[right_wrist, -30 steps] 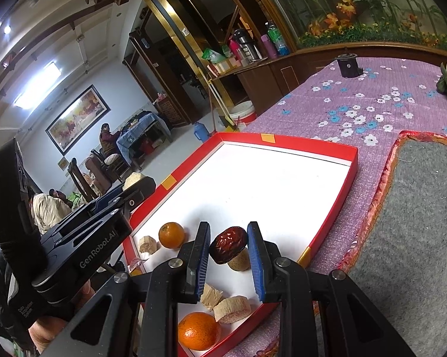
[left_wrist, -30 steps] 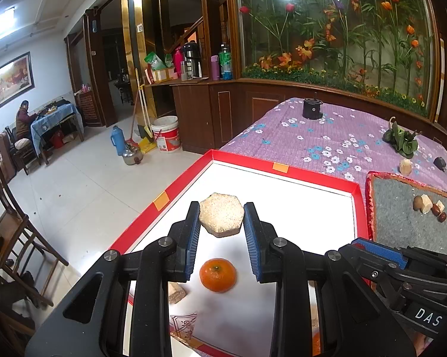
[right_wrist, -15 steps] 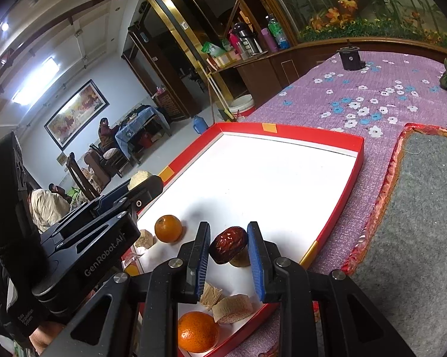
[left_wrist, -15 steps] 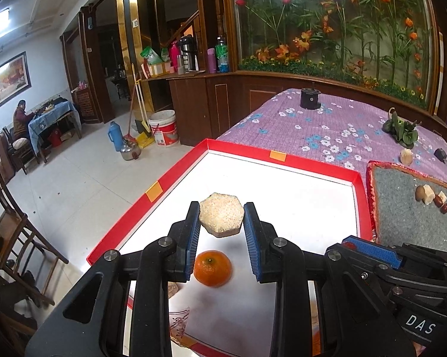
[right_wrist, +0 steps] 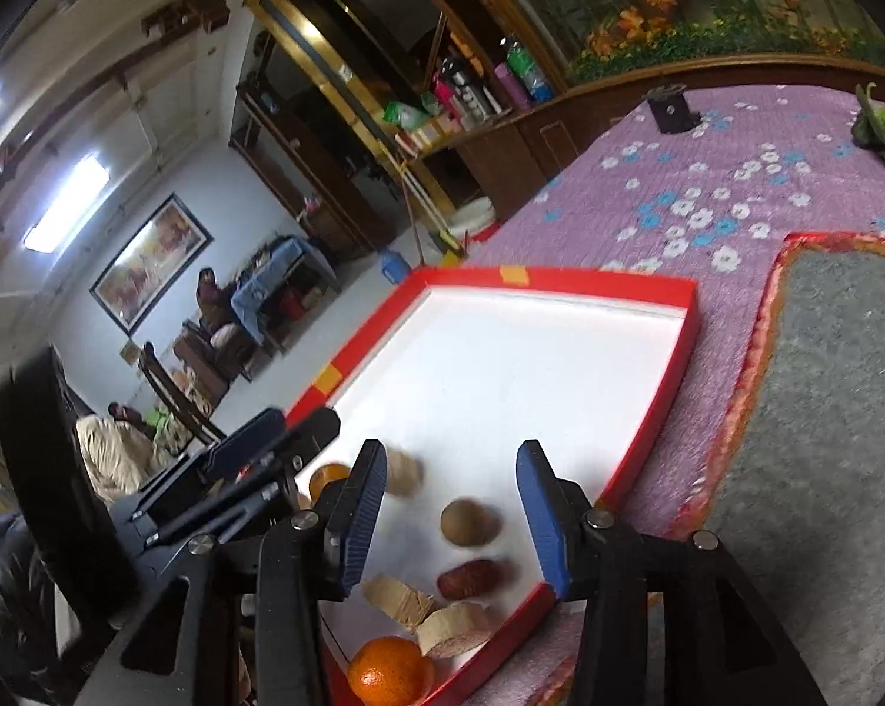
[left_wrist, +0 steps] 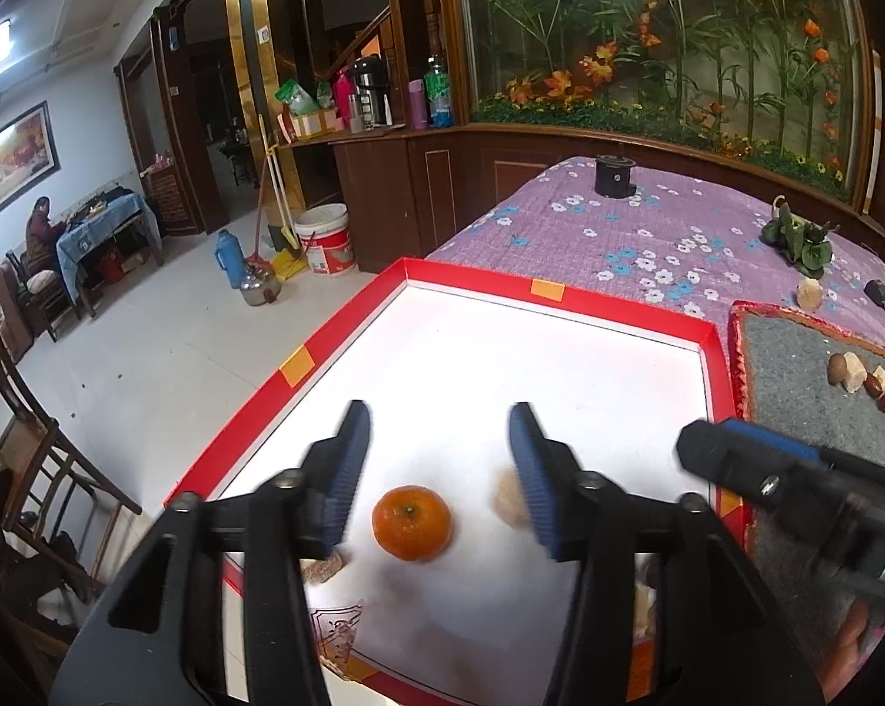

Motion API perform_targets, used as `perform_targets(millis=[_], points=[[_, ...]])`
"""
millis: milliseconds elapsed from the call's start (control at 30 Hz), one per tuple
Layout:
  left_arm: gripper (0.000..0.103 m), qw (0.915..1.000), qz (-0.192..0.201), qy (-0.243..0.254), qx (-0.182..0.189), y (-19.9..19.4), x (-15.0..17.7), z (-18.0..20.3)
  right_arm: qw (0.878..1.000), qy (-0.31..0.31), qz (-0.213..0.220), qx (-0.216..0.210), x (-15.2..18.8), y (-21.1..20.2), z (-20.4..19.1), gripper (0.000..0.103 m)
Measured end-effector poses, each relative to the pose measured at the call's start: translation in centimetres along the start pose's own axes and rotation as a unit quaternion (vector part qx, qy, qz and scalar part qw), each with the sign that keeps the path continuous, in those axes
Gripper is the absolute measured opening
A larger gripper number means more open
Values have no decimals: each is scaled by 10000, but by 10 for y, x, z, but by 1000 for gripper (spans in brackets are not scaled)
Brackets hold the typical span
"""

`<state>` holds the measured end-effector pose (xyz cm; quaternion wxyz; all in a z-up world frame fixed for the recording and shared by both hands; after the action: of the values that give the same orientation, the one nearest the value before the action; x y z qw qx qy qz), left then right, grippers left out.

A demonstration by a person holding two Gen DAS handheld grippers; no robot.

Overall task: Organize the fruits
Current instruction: 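Move both open grippers back over the felt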

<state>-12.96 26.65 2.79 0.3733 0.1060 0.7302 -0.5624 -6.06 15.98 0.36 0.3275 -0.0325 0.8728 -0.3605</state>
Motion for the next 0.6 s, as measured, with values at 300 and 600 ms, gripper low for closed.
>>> perform_targets(millis=[300, 600], points=[[55, 9998, 33, 192, -11, -11, -6, 14, 9984, 482, 267, 122, -9, -27, 38, 44], [55, 9982, 109, 592, 69, -26, -7, 46, 9897, 978, 920, 490, -5, -107, 102, 45]])
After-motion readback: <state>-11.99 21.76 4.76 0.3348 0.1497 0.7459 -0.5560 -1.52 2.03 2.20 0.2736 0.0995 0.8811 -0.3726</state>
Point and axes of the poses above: each gripper's, at about its wrist camera, not at the fingertips, and y roughly the way its jaws point, z to its right, x to its underside, the point moved 5 cm from there along y, roughly the way its jaws point, and after that the axes turned 12 degrees about -z, right-handed, at the moved point
